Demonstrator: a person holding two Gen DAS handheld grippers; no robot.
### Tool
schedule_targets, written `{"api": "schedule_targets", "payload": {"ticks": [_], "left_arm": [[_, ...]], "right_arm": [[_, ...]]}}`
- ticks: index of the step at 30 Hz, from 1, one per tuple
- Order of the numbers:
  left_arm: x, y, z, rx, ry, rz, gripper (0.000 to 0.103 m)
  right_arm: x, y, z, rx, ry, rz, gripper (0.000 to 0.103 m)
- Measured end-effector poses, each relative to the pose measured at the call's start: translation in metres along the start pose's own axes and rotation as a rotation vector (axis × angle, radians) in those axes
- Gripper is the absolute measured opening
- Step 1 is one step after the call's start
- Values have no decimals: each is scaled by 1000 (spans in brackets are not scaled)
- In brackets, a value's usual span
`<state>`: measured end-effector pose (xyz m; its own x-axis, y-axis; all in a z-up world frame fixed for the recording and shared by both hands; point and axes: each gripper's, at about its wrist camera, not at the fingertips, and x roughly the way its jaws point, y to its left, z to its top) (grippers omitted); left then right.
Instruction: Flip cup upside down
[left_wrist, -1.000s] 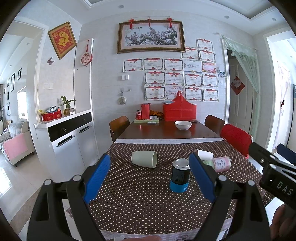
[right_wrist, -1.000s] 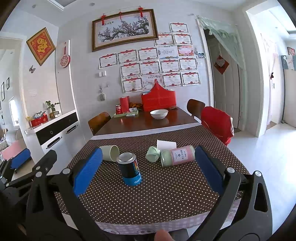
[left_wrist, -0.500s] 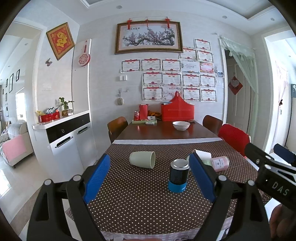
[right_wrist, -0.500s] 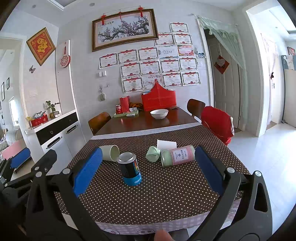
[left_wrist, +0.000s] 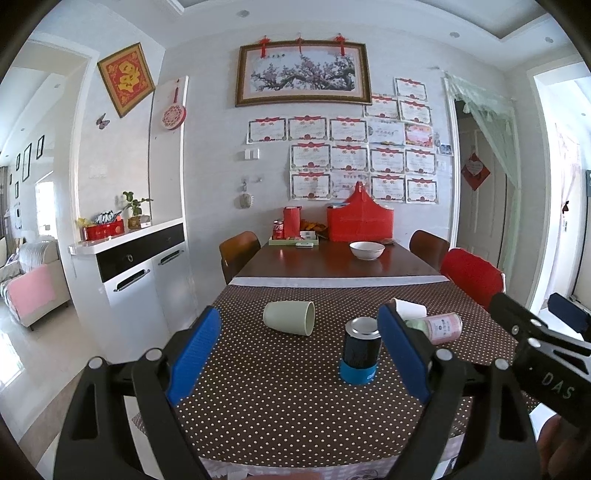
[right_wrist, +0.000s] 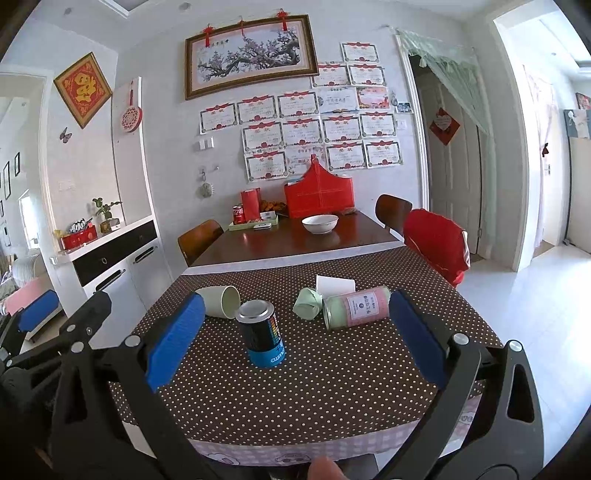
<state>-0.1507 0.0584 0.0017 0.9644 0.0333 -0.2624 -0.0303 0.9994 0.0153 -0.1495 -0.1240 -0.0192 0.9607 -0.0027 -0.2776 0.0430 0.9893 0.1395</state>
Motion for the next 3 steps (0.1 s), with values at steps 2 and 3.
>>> {"api": "schedule_targets", "payload": {"ticks": [2, 3], "left_arm": [[0, 2, 1, -5, 2, 0, 86], [0, 2, 1, -4, 2, 1, 86]], "right_arm": [[0, 0, 0, 0, 1, 0, 98], [0, 0, 0, 0, 1, 2, 98]]}}
